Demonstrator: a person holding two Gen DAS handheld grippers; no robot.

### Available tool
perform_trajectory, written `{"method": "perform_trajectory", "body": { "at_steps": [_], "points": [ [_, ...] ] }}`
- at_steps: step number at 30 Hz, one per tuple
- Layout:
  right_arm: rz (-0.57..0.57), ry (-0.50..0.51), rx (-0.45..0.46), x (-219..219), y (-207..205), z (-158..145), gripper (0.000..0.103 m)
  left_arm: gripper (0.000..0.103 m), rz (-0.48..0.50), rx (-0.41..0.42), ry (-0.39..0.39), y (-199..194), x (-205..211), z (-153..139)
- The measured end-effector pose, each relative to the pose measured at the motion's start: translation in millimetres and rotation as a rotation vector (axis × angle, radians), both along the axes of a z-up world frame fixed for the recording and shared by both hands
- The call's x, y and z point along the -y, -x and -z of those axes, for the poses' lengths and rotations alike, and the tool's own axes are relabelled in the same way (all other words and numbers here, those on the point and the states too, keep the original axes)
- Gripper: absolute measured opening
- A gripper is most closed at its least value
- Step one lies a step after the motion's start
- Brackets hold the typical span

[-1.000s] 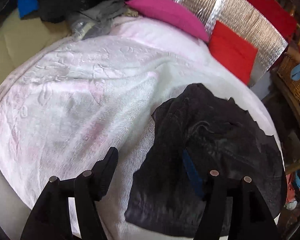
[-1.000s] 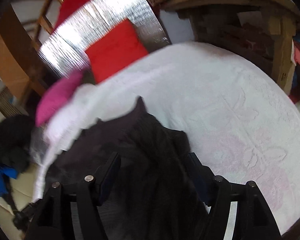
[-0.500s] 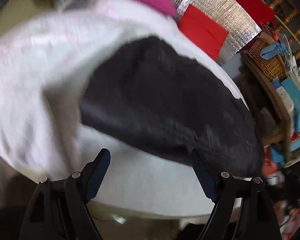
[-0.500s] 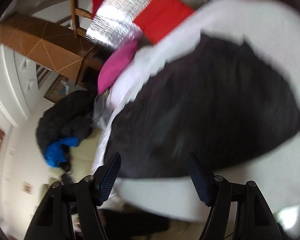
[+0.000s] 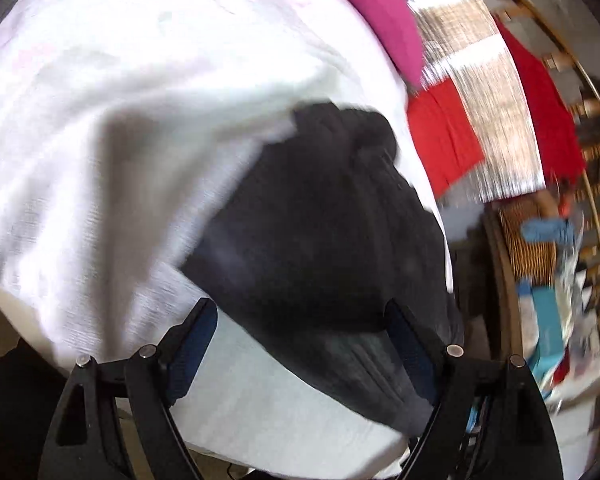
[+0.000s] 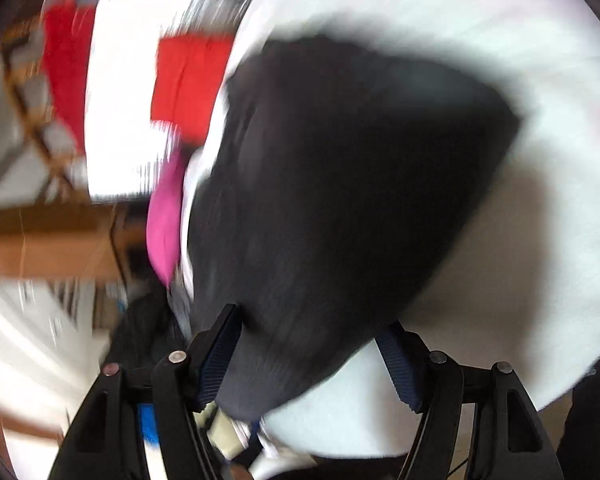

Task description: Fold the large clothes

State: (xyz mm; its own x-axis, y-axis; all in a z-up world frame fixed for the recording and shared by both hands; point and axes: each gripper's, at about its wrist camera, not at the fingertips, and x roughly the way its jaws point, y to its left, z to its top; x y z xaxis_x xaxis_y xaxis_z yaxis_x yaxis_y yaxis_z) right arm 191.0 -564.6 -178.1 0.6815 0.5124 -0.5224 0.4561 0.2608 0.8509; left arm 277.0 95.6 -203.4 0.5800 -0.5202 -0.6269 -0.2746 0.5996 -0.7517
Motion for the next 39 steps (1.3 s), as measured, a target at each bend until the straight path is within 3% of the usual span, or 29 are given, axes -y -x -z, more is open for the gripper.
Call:
{"method": "perform_trajectory", "body": {
  "at_steps": [4,6,9,11,12,16,18,20,21,23,25,28,31,35,39],
  "points": [
    [0.067,0.013,0.024,23,8,-6,0.074,0.086,-0.035,-0.017,0.019,-6,-7,8],
    [0.076,0.022,0.007,26,4,-1,0.074,0.085,-0.037,0.007,-0.009,-12,-1,5],
    [0.079,0.048,0.022,28,-5,-3,0.071,0.065,-0.017,0.038,-0.089,-23,10,-5],
    [0.060,0.167,0.029,28,-15,-18,0.049,0.057,0.002,0.059,-0.104,-31,13,-8],
    [0.051,0.205,0.038,28,-21,-24,0.047,0.055,0.010,0.069,-0.111,-33,15,-10],
    [0.045,0.308,0.036,23,-31,-34,0.044,0.061,0.034,0.032,-0.133,-35,15,-3],
    [0.038,0.252,-0.001,28,-29,-20,0.047,0.065,0.050,0.017,-0.112,-35,9,-4],
    [0.028,0.164,0.001,37,-22,-18,0.057,0.074,0.085,-0.008,-0.142,-35,5,-8],
    [0.022,0.144,-0.004,40,-19,-20,0.059,0.080,0.097,-0.016,-0.166,-34,3,-13],
    [0.000,0.121,0.006,53,-8,-24,0.067,0.081,0.144,-0.001,-0.238,-32,-3,-27],
    [-0.025,0.155,0.026,70,3,-34,0.068,0.082,0.203,0.014,-0.334,-38,-6,-40],
    [-0.053,0.228,0.050,88,7,-45,0.073,0.082,0.232,0.088,-0.648,-44,-3,-77],
    [-0.049,0.300,0.052,109,2,-54,0.077,0.082,0.236,0.157,-0.834,-52,7,-108],
    [-0.044,0.302,0.085,124,-16,-65,0.077,0.084,0.220,0.209,-0.910,-52,16,-127],
    [-0.075,0.326,0.117,115,-37,-78,0.077,0.085,0.226,0.219,-0.921,-54,32,-125]
  ]
}}
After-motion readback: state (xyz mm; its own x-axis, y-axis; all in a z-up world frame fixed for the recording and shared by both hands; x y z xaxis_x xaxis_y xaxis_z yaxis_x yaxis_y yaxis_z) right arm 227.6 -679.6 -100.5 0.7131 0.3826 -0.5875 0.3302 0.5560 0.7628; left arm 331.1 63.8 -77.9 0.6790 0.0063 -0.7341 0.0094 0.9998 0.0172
